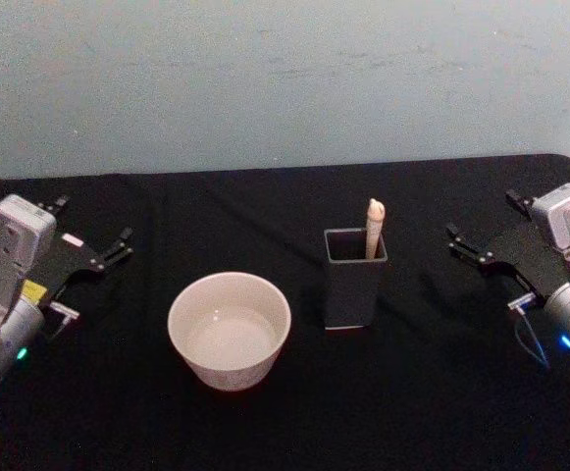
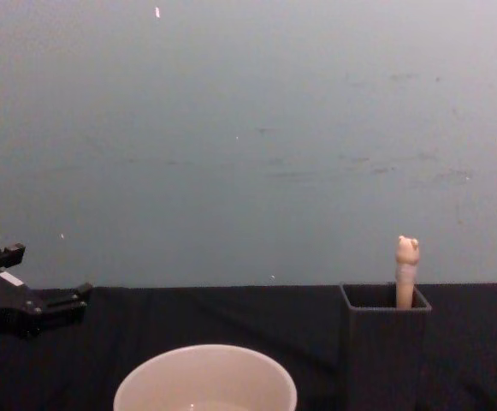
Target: Pick up the stirring spoon with one hand, stir inside the cup, then place it back in its original position.
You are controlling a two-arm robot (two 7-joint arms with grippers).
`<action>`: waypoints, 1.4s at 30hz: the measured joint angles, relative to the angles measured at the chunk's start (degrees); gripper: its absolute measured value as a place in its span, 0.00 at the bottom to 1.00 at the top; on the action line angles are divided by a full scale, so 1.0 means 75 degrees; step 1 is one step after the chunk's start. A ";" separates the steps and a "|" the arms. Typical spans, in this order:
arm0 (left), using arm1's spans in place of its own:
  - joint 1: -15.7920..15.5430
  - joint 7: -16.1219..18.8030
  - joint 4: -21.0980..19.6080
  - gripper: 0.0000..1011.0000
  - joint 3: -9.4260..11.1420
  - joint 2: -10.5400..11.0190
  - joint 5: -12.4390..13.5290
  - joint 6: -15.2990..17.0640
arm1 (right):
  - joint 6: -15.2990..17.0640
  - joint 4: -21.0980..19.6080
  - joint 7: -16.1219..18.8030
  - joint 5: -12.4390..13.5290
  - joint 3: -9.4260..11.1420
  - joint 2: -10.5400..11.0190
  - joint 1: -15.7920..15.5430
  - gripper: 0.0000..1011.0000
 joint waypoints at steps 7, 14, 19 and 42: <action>0.0000 0.0000 0.0000 0.99 0.0000 0.0000 0.0000 0.0000 | 0.0000 0.0000 0.0000 0.0000 0.0000 0.0000 0.0000 0.99; -0.0001 0.0000 0.0000 0.99 0.0000 0.0000 0.0000 0.0000 | 0.0000 0.0000 0.0000 0.0000 0.0000 0.0000 0.0001 0.99; 0.0000 0.0000 0.0000 0.99 0.0000 0.0000 0.0000 0.0000 | -0.0001 0.0000 -0.0001 0.0000 0.0000 0.0000 0.0000 0.99; 0.0000 -0.0001 0.0000 0.99 0.0000 0.0000 -0.0001 0.0000 | 0.0001 -0.0035 0.0184 0.0131 0.0217 -0.0117 -0.0015 0.99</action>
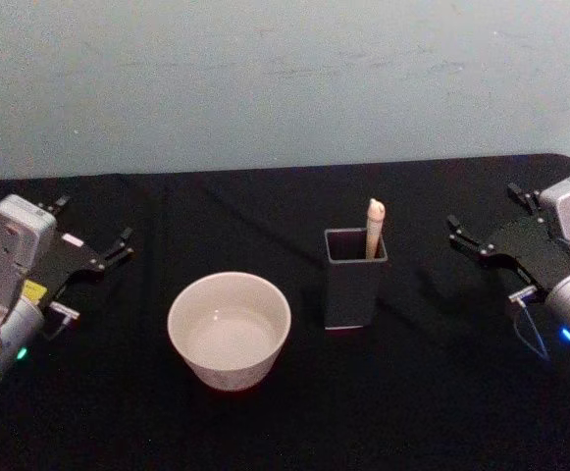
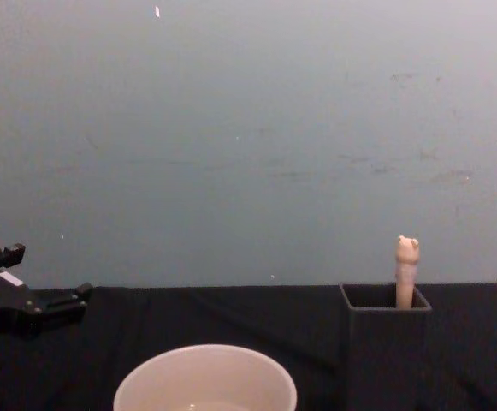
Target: Pick up the stirring spoon with one hand, stir inside the cup, then place it back in its original position.
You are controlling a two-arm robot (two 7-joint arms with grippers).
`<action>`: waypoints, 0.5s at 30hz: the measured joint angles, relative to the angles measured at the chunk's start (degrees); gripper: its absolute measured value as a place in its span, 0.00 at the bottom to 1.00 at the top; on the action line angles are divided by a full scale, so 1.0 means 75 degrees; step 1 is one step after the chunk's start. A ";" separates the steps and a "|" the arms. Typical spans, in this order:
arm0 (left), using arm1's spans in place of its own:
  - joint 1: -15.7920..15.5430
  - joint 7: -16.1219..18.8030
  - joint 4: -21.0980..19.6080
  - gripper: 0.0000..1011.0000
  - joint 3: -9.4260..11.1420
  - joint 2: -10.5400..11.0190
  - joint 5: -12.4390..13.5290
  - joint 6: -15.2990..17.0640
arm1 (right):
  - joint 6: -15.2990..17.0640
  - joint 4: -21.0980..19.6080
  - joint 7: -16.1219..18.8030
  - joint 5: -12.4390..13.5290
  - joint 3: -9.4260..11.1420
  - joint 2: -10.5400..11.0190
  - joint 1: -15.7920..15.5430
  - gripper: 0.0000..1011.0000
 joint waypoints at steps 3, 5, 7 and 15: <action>0.0000 0.0000 0.0000 0.99 0.0000 0.0000 0.0000 0.0000 | 0.0000 -0.0034 0.0123 0.0096 0.0095 -0.0047 -0.0015 0.99; 0.0000 0.0000 0.0000 0.99 0.0000 0.0000 0.0000 0.0000 | 0.0001 -0.0065 0.0193 0.0147 0.0145 -0.0060 -0.0032 0.99; 0.0000 0.0000 0.0000 0.99 0.0000 0.0000 0.0000 0.0000 | 0.0005 -0.0136 0.0317 0.0246 0.0221 -0.0073 -0.0075 0.99; 0.0000 0.0000 0.0000 0.99 0.0000 0.0001 0.0000 0.0000 | 0.0010 -0.0692 0.1026 0.0862 0.0548 0.0031 -0.0421 0.99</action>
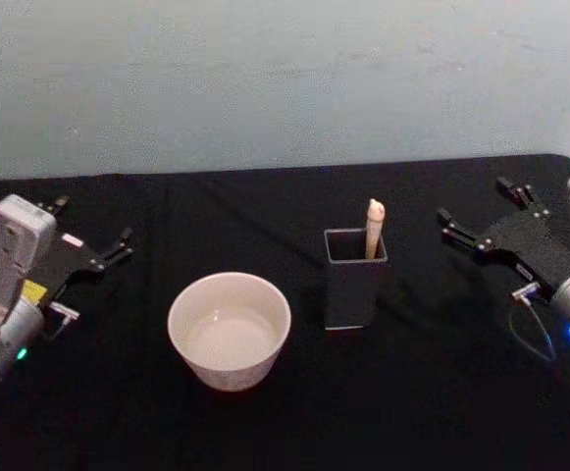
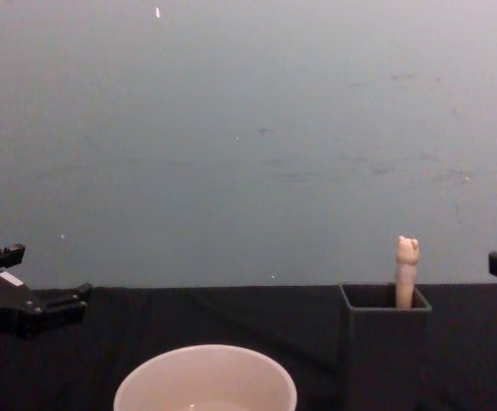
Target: Pick up the stirring spoon with one hand, stir inside the cup, then place it back in its original position.
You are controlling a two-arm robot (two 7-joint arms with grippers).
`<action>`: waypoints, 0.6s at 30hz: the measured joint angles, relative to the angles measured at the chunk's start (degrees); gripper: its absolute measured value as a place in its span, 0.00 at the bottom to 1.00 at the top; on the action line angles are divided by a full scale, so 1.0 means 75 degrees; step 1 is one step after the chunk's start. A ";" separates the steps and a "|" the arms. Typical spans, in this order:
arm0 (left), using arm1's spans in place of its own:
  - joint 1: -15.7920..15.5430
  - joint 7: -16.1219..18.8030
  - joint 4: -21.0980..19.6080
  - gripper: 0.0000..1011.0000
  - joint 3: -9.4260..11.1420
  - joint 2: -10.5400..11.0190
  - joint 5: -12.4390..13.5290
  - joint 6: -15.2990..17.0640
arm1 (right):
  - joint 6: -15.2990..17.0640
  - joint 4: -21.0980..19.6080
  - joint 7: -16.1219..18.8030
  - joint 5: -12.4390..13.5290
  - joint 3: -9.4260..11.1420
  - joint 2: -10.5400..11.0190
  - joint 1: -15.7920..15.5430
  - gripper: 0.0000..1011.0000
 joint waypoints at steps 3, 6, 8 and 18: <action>0.0000 -0.0001 0.0000 0.99 0.0000 0.0000 0.0000 0.0000 | 0.0010 -0.0191 0.0324 0.0193 0.0055 0.0058 -0.0113 0.99; 0.0000 0.0000 0.0000 0.99 0.0000 0.0000 0.0000 0.0000 | 0.0010 -0.0294 0.0562 0.0266 0.0057 0.0087 -0.0167 0.99; 0.0000 0.0000 0.0000 0.99 0.0000 0.0000 0.0000 0.0000 | 0.0009 -0.0363 0.0771 0.0314 0.0043 0.0094 -0.0199 0.99; 0.0000 0.0000 0.0000 0.99 0.0000 -0.0001 0.0000 0.0000 | 0.0247 -0.0529 0.1354 0.0462 -0.0073 -0.0111 -0.0151 0.99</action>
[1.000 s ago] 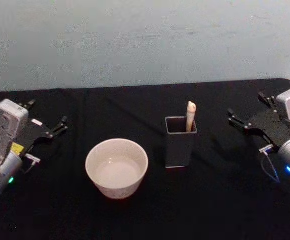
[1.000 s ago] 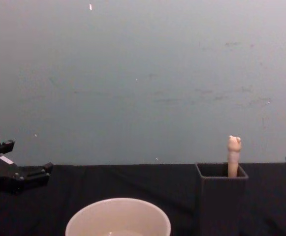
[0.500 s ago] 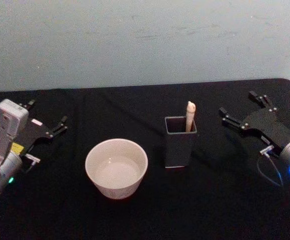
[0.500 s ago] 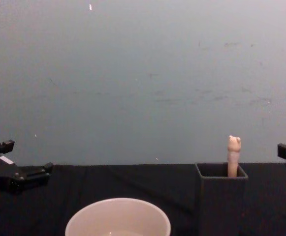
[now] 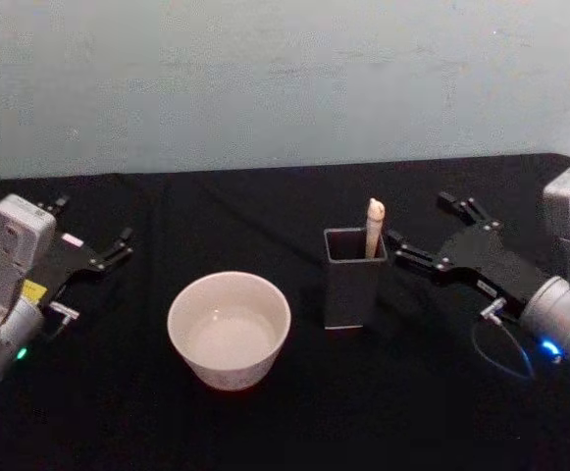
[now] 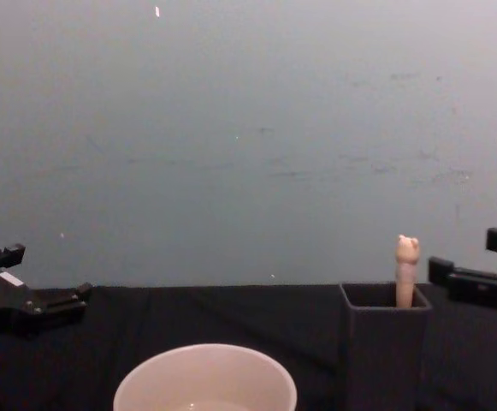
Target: Pick up the stirring spoon with one hand, stir inside the cup, then place it back in its original position.
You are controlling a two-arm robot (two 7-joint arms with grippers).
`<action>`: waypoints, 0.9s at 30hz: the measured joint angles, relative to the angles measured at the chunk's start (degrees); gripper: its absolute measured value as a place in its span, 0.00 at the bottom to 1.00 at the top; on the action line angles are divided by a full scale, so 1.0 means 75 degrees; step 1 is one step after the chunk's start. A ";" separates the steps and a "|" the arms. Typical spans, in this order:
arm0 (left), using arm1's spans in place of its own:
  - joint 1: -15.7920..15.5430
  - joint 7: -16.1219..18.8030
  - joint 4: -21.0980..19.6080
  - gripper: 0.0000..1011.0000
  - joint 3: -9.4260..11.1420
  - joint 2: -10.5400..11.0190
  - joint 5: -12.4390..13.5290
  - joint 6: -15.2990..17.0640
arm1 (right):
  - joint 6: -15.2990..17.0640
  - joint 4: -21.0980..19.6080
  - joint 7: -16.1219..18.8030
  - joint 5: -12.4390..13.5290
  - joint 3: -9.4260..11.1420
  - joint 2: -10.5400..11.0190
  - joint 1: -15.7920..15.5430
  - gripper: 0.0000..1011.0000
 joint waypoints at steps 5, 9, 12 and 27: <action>0.0000 0.0000 0.0000 0.99 0.0000 0.0000 0.0000 0.0000 | 0.0247 0.0025 0.0115 0.0025 -0.0066 -0.0181 0.0115 0.99; 0.0000 0.0000 0.0000 0.99 0.0000 0.0000 0.0000 0.0000 | 0.0495 0.0126 0.0212 0.0035 -0.0115 -0.0375 0.0268 0.99; 0.0000 0.0000 0.0000 0.99 0.0000 0.0000 0.0000 0.0000 | 0.0605 0.0233 0.0241 0.0001 -0.0144 -0.0514 0.0394 0.99; 0.0000 0.0000 0.0000 0.99 0.0000 0.0000 0.0000 0.0000 | 0.0854 0.0845 0.0317 -0.0427 -0.0206 -0.1047 0.0910 0.99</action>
